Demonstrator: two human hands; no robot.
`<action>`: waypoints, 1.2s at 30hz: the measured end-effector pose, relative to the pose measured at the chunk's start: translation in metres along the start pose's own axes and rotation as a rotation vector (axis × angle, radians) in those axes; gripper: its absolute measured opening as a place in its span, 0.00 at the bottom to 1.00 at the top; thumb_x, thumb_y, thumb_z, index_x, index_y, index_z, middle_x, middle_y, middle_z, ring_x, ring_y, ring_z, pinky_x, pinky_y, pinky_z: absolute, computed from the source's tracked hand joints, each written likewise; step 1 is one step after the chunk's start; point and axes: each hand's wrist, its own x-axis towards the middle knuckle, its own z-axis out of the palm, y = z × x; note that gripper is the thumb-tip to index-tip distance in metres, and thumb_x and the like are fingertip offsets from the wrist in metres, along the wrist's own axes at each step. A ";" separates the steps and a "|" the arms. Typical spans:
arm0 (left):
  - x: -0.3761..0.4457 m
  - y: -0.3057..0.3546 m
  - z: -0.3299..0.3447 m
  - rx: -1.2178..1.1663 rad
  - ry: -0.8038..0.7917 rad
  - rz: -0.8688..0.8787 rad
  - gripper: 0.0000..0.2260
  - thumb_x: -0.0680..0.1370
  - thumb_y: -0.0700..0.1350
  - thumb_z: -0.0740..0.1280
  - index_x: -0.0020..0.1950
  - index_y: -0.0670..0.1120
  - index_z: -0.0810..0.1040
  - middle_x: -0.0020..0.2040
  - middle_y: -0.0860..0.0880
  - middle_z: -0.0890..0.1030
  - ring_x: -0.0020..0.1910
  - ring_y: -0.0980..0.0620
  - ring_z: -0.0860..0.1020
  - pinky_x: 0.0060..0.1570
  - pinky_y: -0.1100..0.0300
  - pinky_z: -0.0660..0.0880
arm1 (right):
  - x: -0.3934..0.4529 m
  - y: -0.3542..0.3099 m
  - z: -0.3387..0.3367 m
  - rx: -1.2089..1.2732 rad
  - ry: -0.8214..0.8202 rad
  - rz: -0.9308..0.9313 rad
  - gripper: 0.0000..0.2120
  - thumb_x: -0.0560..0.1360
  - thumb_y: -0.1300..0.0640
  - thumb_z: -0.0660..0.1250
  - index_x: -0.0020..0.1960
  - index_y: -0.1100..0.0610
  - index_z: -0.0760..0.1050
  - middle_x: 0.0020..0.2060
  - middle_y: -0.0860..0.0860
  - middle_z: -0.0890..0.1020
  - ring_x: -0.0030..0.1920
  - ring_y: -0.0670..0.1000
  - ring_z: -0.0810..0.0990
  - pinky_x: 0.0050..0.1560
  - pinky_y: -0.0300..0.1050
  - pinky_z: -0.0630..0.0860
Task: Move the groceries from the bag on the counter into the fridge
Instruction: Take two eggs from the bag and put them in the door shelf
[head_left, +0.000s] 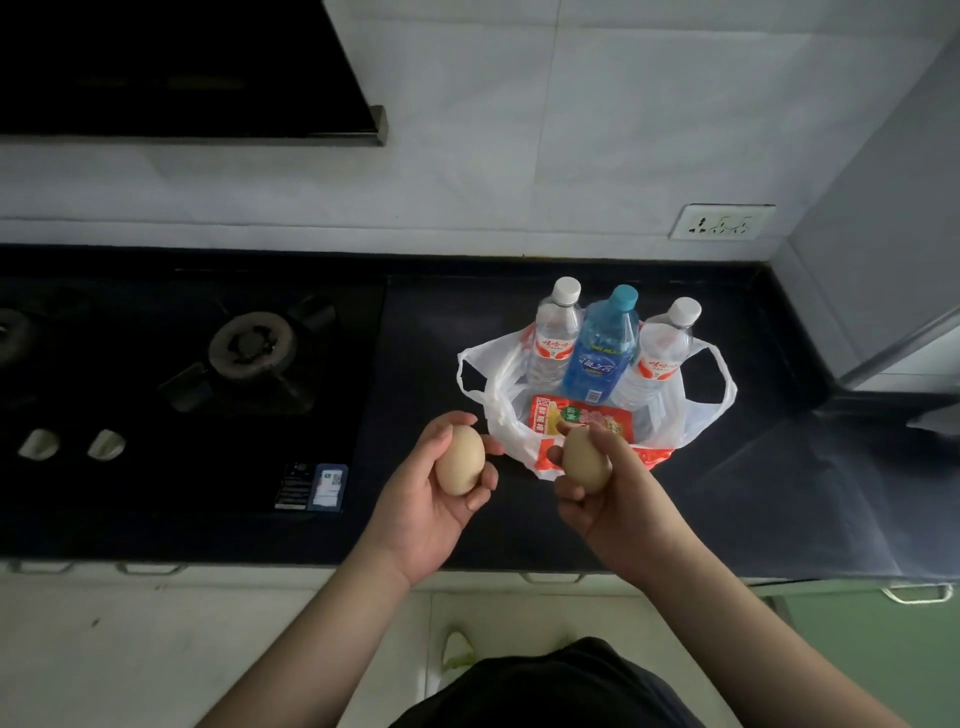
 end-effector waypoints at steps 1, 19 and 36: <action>-0.005 0.001 0.002 -0.004 0.007 0.019 0.12 0.75 0.47 0.64 0.55 0.44 0.74 0.45 0.39 0.79 0.34 0.48 0.75 0.26 0.63 0.69 | -0.001 -0.001 -0.001 0.002 -0.019 0.013 0.20 0.77 0.50 0.64 0.66 0.57 0.69 0.42 0.57 0.81 0.27 0.48 0.71 0.24 0.38 0.69; -0.086 -0.067 0.055 -0.143 0.478 0.384 0.09 0.76 0.45 0.62 0.54 0.44 0.75 0.42 0.42 0.78 0.33 0.49 0.74 0.26 0.64 0.69 | -0.028 -0.012 -0.026 -0.164 -0.369 0.227 0.15 0.73 0.49 0.64 0.57 0.55 0.74 0.39 0.54 0.78 0.29 0.47 0.69 0.25 0.37 0.66; -0.282 -0.086 0.000 -0.375 0.859 0.766 0.07 0.77 0.46 0.62 0.50 0.45 0.76 0.42 0.42 0.78 0.33 0.48 0.74 0.27 0.64 0.70 | -0.103 0.131 0.064 -0.519 -0.658 0.595 0.11 0.78 0.49 0.62 0.54 0.54 0.77 0.38 0.53 0.80 0.30 0.48 0.71 0.28 0.38 0.71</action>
